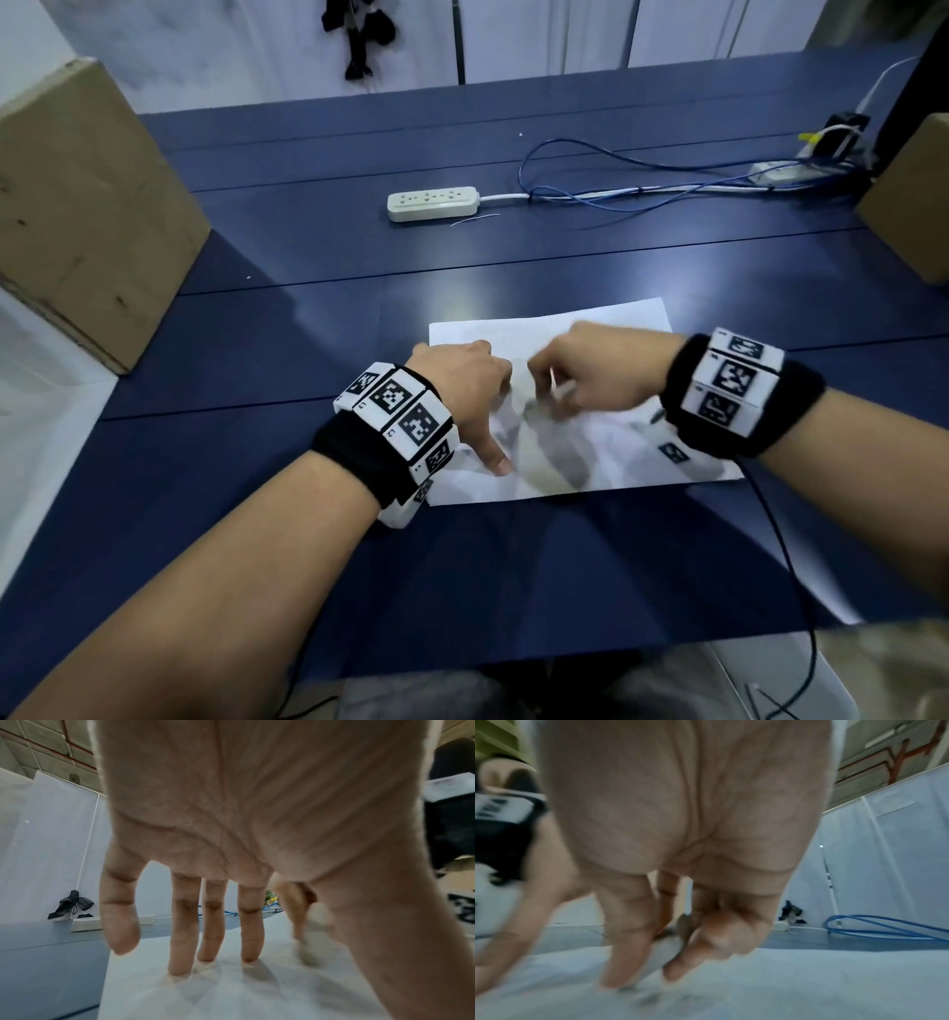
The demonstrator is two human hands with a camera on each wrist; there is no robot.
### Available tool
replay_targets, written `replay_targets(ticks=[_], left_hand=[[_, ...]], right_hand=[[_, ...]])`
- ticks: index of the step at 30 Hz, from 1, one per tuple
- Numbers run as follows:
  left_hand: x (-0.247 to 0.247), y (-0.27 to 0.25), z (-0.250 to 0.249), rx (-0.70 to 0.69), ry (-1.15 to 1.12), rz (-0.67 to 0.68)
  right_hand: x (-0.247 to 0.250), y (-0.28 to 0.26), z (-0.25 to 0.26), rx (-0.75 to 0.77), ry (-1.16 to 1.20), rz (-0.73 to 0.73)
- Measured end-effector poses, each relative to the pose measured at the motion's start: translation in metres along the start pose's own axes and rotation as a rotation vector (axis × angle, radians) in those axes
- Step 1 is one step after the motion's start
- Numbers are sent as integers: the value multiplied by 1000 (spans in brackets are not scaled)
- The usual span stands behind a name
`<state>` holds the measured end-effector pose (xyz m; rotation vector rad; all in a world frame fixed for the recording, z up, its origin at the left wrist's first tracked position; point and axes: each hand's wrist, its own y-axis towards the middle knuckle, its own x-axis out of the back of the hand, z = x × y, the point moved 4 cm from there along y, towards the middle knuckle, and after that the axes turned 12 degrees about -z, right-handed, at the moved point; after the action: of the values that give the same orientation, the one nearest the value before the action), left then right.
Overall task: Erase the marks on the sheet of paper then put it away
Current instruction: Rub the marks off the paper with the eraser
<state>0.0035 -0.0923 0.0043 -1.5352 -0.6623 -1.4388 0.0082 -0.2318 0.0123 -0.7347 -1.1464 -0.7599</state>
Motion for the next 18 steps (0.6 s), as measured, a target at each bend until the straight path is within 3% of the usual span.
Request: replay_targets(ticks=[2,4,8,10,15,18], left_hand=[[0,-1,0,1,3,-4],[-1,-1,1,2,0,-10],[-2,0,1,0,-4,0],[-1,0,1,-3,0,6],[-1,-1,0,6,4,-5],[-2,-1,1,6,5,-5]], right_hand=[[8,10,-13,-98,-11,-100],[6,8,-14,-64,-4,-122],[-13,-23,8,76,108,174],[-16,-24,9,80,110,221],[6,11,-16,-63,4,-108],[2,3,-14,-32,21,-112]])
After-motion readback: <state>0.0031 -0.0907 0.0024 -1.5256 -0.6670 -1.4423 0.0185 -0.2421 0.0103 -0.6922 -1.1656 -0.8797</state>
